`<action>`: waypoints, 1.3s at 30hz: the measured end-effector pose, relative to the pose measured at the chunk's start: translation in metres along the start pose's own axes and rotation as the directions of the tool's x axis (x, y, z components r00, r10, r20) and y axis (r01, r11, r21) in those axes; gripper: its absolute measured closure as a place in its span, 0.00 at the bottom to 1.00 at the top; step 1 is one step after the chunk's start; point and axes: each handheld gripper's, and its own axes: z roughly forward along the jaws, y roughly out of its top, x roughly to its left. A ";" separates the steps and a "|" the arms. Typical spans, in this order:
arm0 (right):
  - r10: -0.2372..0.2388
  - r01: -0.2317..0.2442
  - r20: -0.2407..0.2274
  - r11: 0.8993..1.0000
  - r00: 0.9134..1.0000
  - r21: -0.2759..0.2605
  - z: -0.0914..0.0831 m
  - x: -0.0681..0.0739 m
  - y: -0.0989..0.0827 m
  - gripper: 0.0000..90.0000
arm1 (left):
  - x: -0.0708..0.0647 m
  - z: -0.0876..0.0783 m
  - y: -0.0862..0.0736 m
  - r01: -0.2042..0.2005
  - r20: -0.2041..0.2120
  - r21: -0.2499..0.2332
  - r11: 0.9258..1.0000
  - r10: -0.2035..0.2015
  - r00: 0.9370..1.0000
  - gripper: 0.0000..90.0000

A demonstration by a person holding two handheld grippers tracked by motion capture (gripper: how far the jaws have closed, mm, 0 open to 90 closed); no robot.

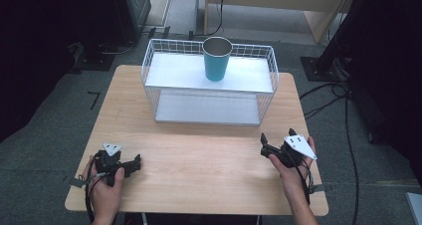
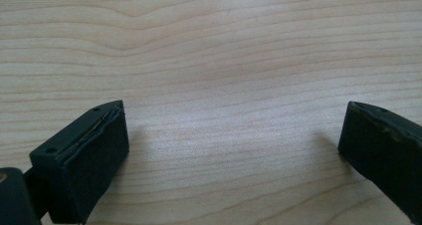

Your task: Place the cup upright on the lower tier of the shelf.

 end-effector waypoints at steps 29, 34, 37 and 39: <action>0.057 -0.085 0.108 0.957 0.992 0.278 -0.013 -0.045 -0.051 0.02 | 0.000 0.000 0.000 0.000 0.000 0.000 1.000 0.000 1.000 0.00; 0.042 -0.080 0.105 0.917 0.994 0.391 -0.010 -0.048 -0.054 0.03 | 0.000 0.000 0.000 0.001 0.000 -0.001 1.000 -0.001 1.000 0.00; 0.027 -0.064 0.090 0.894 0.996 0.443 -0.009 -0.048 -0.055 0.04 | 0.000 0.000 0.000 0.001 0.000 -0.002 1.000 -0.001 1.000 0.00; 0.035 -0.070 0.086 0.893 0.996 0.444 -0.009 -0.048 -0.055 0.04 | 0.000 0.000 0.000 0.001 0.000 -0.001 1.000 -0.001 1.000 0.00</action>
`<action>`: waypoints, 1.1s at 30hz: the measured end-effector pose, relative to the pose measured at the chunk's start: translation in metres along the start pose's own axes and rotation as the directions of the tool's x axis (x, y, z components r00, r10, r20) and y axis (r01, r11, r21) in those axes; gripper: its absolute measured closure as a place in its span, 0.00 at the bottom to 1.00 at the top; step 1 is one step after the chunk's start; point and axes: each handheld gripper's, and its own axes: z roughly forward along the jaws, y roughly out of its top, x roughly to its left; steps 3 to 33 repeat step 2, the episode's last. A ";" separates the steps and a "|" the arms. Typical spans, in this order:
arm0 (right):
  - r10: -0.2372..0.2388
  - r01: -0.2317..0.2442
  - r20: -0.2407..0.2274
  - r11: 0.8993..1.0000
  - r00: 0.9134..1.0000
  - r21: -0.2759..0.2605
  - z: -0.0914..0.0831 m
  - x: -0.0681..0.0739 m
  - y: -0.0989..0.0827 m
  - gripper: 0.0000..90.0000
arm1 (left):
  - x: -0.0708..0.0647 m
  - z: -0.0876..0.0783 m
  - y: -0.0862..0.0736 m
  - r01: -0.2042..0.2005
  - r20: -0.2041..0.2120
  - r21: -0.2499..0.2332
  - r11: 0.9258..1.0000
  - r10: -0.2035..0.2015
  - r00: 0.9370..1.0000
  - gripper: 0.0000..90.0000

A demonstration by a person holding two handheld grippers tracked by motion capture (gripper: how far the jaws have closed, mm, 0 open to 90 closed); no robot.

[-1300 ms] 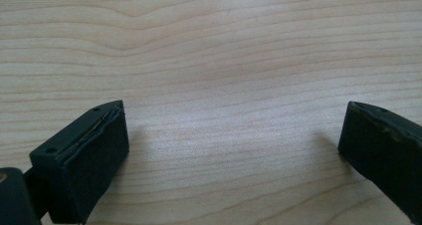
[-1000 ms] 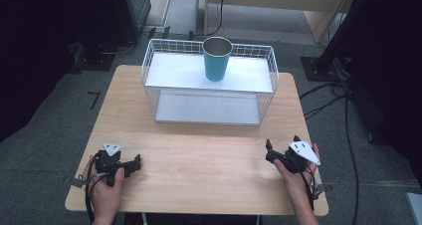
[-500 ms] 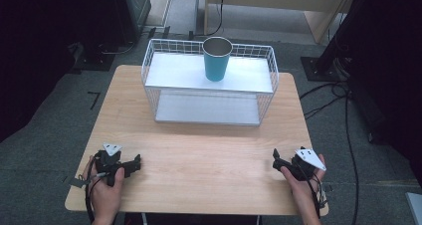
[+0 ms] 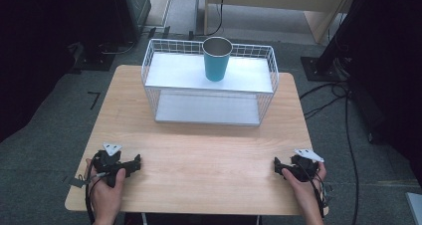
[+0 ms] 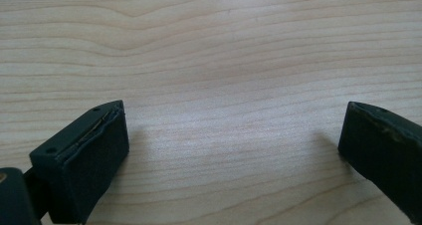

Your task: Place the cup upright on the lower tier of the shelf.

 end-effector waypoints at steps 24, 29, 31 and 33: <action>0.000 0.000 0.000 1.000 1.000 0.000 0.000 0.000 0.000 0.04 | 0.000 0.000 0.000 0.000 0.000 0.000 1.000 0.000 1.000 0.00; 0.000 0.000 0.000 1.000 1.000 0.000 0.000 0.000 0.000 0.04 | 0.000 0.000 0.000 0.000 0.000 0.000 1.000 0.000 1.000 0.00; 0.000 0.000 0.000 1.000 1.000 0.000 0.000 0.000 0.000 0.04 | 0.000 0.000 0.000 0.000 0.000 0.000 1.000 0.000 1.000 0.00; 0.000 0.000 0.000 1.000 1.000 0.000 0.000 0.000 0.000 0.04 | 0.000 0.000 0.000 0.000 0.000 0.000 1.000 0.000 1.000 0.00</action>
